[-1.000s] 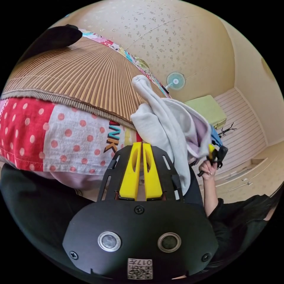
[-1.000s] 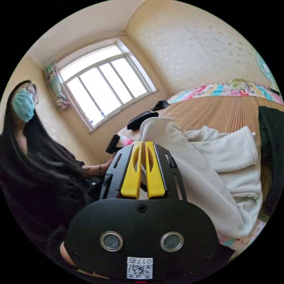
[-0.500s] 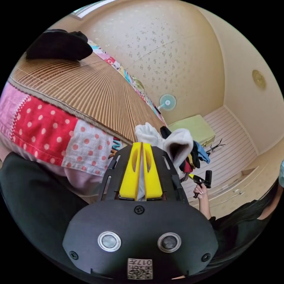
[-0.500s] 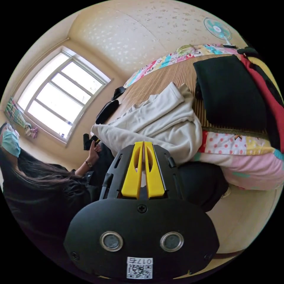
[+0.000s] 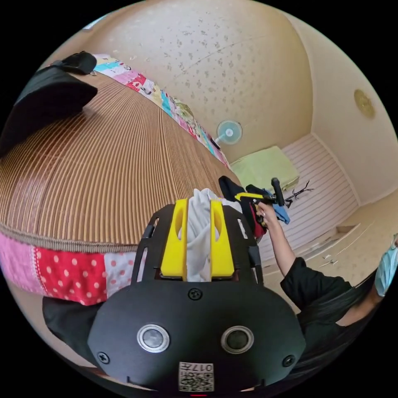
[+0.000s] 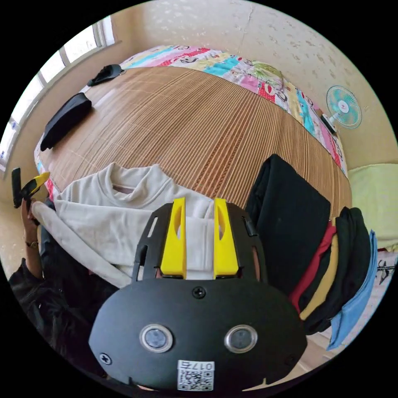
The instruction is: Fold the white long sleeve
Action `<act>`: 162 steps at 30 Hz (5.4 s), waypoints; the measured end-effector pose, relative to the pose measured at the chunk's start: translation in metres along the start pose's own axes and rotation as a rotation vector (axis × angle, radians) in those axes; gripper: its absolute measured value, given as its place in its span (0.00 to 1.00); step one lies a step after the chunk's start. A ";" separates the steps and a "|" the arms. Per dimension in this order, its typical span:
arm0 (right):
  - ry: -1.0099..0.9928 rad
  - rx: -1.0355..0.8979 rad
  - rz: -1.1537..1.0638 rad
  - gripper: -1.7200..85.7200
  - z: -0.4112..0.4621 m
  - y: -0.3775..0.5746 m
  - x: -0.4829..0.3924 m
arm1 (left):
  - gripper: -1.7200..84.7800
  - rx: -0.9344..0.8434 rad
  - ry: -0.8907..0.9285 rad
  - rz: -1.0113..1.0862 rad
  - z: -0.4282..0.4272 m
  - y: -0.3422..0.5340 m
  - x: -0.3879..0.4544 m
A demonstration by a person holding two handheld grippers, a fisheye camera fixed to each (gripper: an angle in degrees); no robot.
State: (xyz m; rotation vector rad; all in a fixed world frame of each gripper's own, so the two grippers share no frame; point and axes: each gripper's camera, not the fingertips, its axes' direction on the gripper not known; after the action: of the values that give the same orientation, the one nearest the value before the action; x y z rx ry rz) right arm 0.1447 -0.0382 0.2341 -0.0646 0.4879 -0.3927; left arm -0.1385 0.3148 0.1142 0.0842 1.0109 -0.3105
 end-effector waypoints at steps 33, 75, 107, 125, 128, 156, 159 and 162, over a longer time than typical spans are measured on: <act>-1.350 1.065 0.038 0.04 -0.198 0.421 0.169 | 0.01 0.227 0.970 0.249 -0.157 0.079 0.056; -0.185 0.244 0.292 0.03 0.218 0.111 0.000 | 0.02 0.052 -0.508 0.172 0.193 0.102 0.059; -0.123 0.781 0.358 0.03 0.280 0.333 -0.027 | 0.14 0.898 -0.406 -0.570 -0.229 0.180 -0.168; -0.065 0.843 0.371 0.03 0.286 0.344 -0.045 | 0.06 1.072 -0.117 -0.400 -0.253 0.206 -0.166; -0.060 0.844 0.373 0.03 0.284 0.343 -0.048 | 0.06 1.046 -0.047 -0.299 -0.242 0.161 -0.121; -0.072 0.822 0.408 0.02 0.231 0.309 -0.065 | 0.01 0.012 -0.408 0.159 0.173 0.122 0.039; -0.113 0.773 0.415 0.02 0.216 0.297 -0.058 | 0.01 0.083 -0.307 0.238 0.160 0.146 0.013; -0.116 0.601 0.393 0.03 0.185 0.271 -0.046 | 0.01 0.102 -0.126 0.167 0.148 0.142 -0.021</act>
State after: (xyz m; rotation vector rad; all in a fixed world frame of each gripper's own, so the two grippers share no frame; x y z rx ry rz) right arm 0.2895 0.2238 0.3759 0.5796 0.2430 -0.1354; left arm 0.0139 0.4236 0.2001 0.2379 0.8567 -0.2117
